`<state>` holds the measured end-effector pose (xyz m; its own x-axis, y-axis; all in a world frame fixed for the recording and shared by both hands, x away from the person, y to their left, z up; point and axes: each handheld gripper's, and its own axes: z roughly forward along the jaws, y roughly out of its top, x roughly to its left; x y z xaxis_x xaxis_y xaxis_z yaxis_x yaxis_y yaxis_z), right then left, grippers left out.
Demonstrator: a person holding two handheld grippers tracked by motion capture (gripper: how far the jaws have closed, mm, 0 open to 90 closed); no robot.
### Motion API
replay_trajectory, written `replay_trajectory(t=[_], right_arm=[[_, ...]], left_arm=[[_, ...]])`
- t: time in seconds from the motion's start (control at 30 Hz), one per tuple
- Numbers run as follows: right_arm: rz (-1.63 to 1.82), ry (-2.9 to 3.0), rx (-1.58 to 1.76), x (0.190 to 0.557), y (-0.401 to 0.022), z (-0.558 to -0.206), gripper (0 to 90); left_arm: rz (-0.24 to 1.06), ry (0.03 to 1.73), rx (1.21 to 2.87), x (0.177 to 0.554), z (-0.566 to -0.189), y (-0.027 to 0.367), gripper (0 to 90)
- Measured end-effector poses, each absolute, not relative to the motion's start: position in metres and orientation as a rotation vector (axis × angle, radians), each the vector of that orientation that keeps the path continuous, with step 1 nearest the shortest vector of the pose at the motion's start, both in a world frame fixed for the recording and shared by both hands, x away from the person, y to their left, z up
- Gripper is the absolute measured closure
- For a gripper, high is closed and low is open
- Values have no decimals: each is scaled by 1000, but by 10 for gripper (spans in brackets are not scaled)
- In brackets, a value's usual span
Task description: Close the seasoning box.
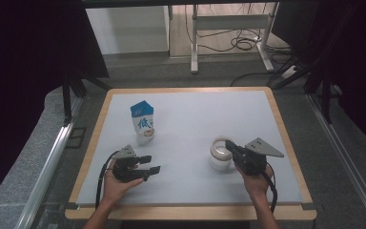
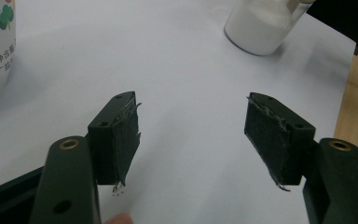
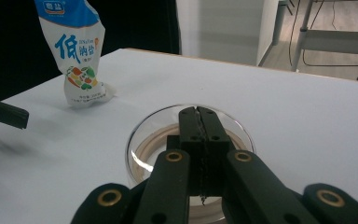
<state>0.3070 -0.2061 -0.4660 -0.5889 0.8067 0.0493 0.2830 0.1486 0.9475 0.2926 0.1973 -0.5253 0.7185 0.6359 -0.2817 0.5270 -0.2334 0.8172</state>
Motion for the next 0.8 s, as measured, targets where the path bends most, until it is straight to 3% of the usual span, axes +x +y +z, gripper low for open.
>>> replay_trajectory(t=[0.57,0.8], right_arm=[[1449,1881,1139,298,-268,-464,898],[1389,1872,1219,302,-295,-478,797]], left_arm=[[129,916,1858,293,-523,208,350],[146,929,1866,294,-525,209,350]])
